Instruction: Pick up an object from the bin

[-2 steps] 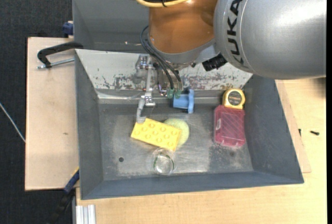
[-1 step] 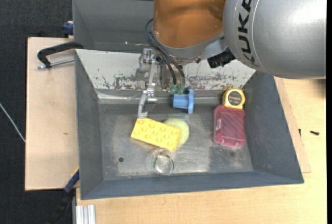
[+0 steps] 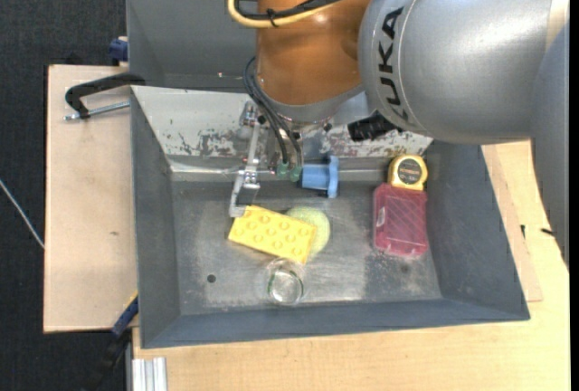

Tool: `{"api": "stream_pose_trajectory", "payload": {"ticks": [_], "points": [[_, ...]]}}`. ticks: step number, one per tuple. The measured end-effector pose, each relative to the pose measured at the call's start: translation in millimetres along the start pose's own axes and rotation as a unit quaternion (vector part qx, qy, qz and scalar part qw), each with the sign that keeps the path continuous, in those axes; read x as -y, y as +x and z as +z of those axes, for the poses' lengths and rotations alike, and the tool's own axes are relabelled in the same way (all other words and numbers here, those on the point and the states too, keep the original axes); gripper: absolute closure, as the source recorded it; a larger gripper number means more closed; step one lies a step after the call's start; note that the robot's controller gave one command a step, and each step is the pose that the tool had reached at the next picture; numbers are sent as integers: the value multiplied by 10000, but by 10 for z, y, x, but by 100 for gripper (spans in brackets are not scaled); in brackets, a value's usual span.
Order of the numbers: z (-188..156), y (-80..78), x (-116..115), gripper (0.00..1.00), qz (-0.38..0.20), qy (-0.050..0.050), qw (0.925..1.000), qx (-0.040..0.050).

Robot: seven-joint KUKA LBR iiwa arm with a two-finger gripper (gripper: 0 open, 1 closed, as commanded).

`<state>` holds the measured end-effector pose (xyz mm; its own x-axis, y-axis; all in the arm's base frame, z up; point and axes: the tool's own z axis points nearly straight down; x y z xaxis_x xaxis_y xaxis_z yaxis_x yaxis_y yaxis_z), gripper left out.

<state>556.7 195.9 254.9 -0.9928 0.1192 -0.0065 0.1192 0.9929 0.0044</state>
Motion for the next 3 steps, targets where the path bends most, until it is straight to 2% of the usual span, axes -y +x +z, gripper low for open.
{"api": "stream_pose_trajectory", "payload": {"ticks": [1, 2, 3], "points": [[87, -205, 230, 0, 117, 21, 9999, -54], [244, -149, 358, 0, 670, 2, 9978, 5], [821, -91, 287, 0, 1220, 6, 9925, -8]]}}
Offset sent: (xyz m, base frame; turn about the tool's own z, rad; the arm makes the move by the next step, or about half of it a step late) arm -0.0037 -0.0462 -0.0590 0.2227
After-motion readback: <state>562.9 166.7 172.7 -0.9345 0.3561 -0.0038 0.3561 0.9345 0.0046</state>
